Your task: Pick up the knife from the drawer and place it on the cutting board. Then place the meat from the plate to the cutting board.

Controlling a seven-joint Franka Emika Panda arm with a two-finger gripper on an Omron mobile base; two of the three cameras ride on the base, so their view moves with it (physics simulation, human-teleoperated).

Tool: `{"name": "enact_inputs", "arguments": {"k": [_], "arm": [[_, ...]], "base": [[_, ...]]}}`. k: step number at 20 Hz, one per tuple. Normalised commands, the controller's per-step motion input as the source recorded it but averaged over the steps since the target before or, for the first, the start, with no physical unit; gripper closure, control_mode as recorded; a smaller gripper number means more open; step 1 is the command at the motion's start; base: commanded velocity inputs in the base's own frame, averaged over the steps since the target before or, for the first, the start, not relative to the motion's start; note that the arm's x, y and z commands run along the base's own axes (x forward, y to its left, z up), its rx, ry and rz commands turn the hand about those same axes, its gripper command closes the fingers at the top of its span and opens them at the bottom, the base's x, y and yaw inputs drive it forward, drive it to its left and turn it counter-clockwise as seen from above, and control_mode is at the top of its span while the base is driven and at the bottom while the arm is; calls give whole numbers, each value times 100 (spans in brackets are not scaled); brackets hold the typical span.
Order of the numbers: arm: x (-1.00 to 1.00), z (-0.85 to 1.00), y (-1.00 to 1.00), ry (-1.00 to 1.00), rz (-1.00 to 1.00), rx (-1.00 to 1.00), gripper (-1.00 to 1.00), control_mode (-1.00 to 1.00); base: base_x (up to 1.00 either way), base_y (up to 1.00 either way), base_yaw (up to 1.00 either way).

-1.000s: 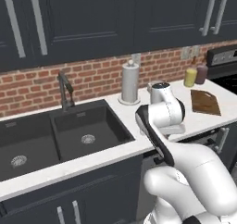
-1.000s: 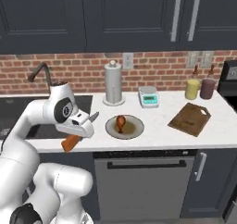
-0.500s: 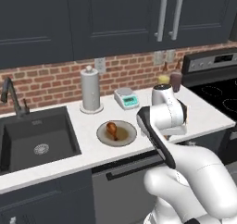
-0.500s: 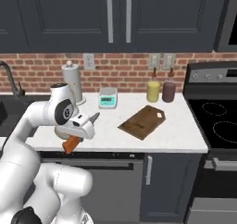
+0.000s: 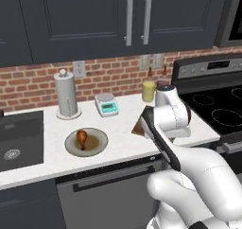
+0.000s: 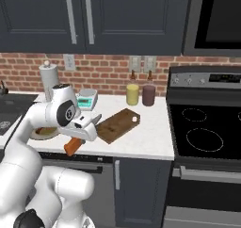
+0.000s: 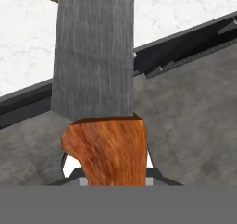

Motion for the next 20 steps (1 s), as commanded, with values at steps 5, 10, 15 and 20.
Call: {"name": "enact_inputs", "arguments": {"k": [5, 10, 15, 20], "arm": [[0, 0, 0, 0, 0, 0, 100, 100], [0, 0, 0, 0, 0, 0, 100, 100], [0, 0, 0, 0, 0, 0, 100, 100], [0, 0, 0, 0, 0, 0, 100, 100]], "base": [[39, -64, 26], [48, -18, 18], [49, 18, 0], [51, 6, 0]]}}
